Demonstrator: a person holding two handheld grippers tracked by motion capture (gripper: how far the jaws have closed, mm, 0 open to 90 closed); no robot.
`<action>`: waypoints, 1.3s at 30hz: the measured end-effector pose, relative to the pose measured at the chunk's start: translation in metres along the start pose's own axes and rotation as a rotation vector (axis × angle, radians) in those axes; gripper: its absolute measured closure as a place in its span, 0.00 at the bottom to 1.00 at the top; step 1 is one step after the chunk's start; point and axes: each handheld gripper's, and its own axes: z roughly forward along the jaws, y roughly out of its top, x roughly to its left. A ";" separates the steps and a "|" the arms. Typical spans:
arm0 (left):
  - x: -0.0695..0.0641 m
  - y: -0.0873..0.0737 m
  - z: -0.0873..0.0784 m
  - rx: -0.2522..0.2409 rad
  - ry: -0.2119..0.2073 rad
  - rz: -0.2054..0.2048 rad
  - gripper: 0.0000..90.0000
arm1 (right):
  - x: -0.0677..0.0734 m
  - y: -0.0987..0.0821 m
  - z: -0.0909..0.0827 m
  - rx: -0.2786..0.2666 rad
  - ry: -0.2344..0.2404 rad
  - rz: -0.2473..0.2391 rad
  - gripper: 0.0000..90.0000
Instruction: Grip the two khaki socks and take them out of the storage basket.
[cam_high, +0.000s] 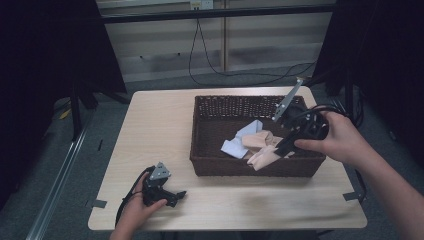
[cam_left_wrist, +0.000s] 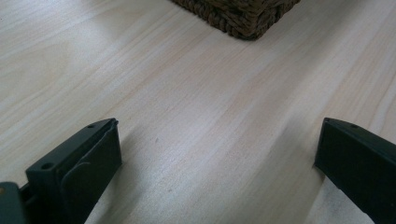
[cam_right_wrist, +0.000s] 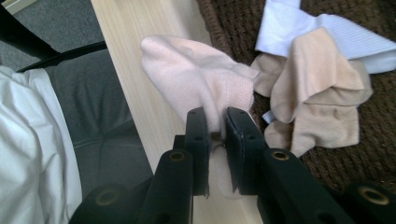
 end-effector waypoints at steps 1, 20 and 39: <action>0.000 0.000 0.000 0.000 0.000 -0.001 0.00 | 0.000 -0.001 0.003 0.001 0.004 -0.009 0.88; 0.000 0.000 0.000 0.000 0.000 0.000 0.00 | 0.010 -0.016 0.043 0.016 0.043 -0.035 0.88; 0.000 0.000 0.000 -0.004 -0.003 -0.002 0.00 | 0.008 -0.029 0.121 0.137 0.032 -0.052 0.87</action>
